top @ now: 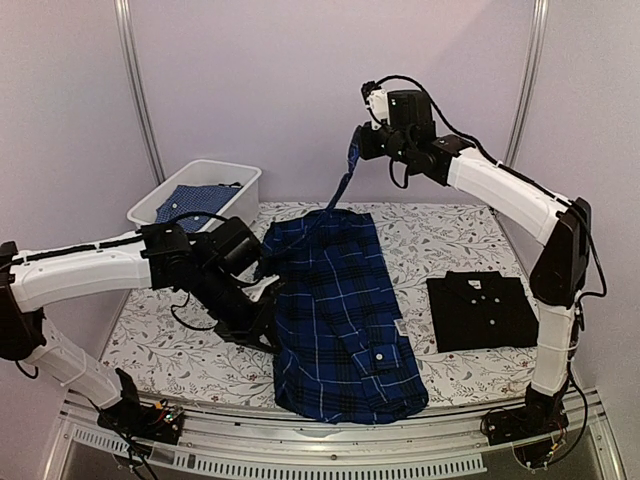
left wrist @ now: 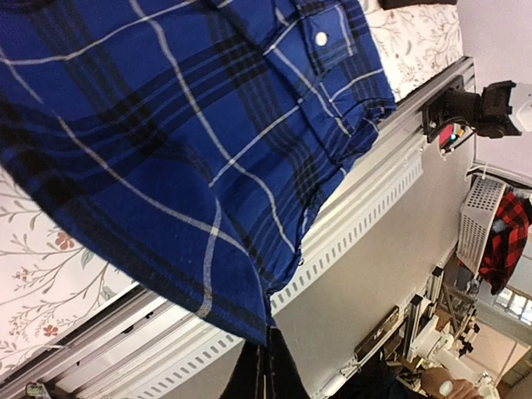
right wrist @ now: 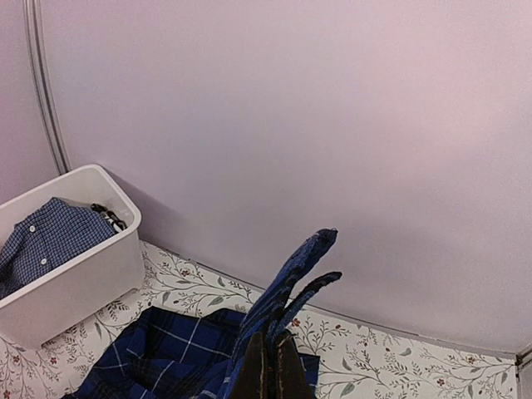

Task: Fold and stack the long sleeve shirts
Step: Pick up the 1/3-folded shirt from the center of the board, then fold the 1/3-folded shirt at the center of the board.

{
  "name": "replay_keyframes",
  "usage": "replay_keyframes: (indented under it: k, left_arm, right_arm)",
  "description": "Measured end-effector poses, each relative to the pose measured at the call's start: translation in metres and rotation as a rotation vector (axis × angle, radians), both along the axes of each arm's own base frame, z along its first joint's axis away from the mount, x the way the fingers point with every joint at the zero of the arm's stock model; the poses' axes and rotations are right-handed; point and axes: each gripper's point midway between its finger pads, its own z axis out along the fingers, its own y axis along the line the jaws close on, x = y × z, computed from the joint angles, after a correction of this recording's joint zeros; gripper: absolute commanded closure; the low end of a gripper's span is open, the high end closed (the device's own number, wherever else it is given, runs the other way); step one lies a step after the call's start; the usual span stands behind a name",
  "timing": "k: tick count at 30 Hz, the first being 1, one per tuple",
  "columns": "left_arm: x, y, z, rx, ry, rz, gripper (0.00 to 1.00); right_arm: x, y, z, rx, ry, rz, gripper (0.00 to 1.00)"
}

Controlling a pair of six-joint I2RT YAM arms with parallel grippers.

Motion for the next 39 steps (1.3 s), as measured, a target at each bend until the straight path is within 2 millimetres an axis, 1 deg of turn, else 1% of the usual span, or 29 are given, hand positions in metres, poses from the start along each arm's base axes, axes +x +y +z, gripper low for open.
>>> replay_keyframes:
  k: [3,5,6,8,10,12,13,14,16,17,19,21,23,25,27,29,31,34,37,39]
  left_arm:
    - [0.004,-0.018,0.009,-0.025,-0.003,-0.083,0.95]
    - [0.005,-0.028,0.011,-0.041,0.005,-0.13,0.79]
    - [0.005,-0.033,0.01,-0.048,0.01,-0.149,0.77]
    - [0.006,-0.04,0.006,-0.054,0.019,-0.181,0.8]
    - [0.008,-0.046,0.002,-0.058,0.024,-0.2,0.87]
    - [0.011,-0.053,-0.001,-0.068,0.022,-0.212,0.89]
    - [0.013,-0.058,-0.003,-0.078,0.018,-0.221,0.88]
    - [0.014,-0.062,-0.004,-0.081,0.017,-0.224,0.82]
    - [0.019,-0.068,-0.008,-0.079,0.003,-0.224,0.78]
    - [0.021,-0.068,-0.011,-0.069,-0.006,-0.223,0.76]
    - [0.025,-0.064,-0.017,-0.028,-0.026,-0.2,0.63]
    - [0.027,-0.056,-0.022,0.008,-0.036,-0.165,0.53]
    - [0.022,-0.047,-0.027,0.037,-0.03,-0.147,0.46]
    - [0.009,-0.037,-0.031,0.071,-0.016,-0.143,0.41]
    - [-0.005,-0.034,-0.032,0.096,-0.006,-0.154,0.4]
    - [-0.018,-0.036,-0.033,0.109,0.001,-0.175,0.4]
    - [-0.025,-0.036,-0.037,0.132,0.007,-0.187,0.4]
    - [-0.027,-0.035,-0.047,0.191,0.012,-0.191,0.43]
    - [-0.023,-0.035,-0.057,0.253,0.008,-0.19,0.49]
    - [-0.021,-0.038,-0.063,0.291,-0.001,-0.2,0.55]
  right_arm:
    - [0.008,-0.015,0.006,-0.004,-0.017,-0.026,1.0]
    - [0.011,-0.024,0.01,-0.008,-0.027,-0.041,1.0]
    - [0.012,-0.028,0.01,-0.01,-0.029,-0.047,1.0]
    - [0.01,-0.036,0.01,-0.015,-0.026,-0.055,1.0]
    - [0.006,-0.041,0.009,-0.019,-0.022,-0.064,1.0]
    - [0.004,-0.045,0.005,-0.025,-0.015,-0.072,1.0]
    - [0.004,-0.047,0.002,-0.028,-0.01,-0.076,1.0]
    - [0.004,-0.049,-0.001,-0.031,-0.004,-0.078,1.0]
    - [0.003,-0.051,-0.01,-0.04,0.012,-0.081,1.0]
    - [0.003,-0.053,-0.015,-0.046,0.02,-0.084,1.0]
    - [0.004,-0.056,-0.023,-0.055,0.034,-0.09,1.0]
    - [0.006,-0.059,-0.027,-0.059,0.043,-0.095,1.0]
    - [0.006,-0.06,-0.029,-0.06,0.047,-0.097,1.0]
    - [0.005,-0.061,-0.029,-0.053,0.049,-0.097,1.0]
    - [0.004,-0.062,-0.027,-0.045,0.05,-0.096,1.0]
    - [0.003,-0.061,-0.026,-0.037,0.049,-0.093,1.0]
    - [0.003,-0.06,-0.026,-0.031,0.052,-0.088,1.0]
    - [0.002,-0.059,-0.027,-0.02,0.059,-0.083,1.0]
    - [0.0,-0.06,-0.029,-0.019,0.067,-0.08,1.0]
    - [-0.002,-0.06,-0.029,-0.015,0.069,-0.078,1.0]
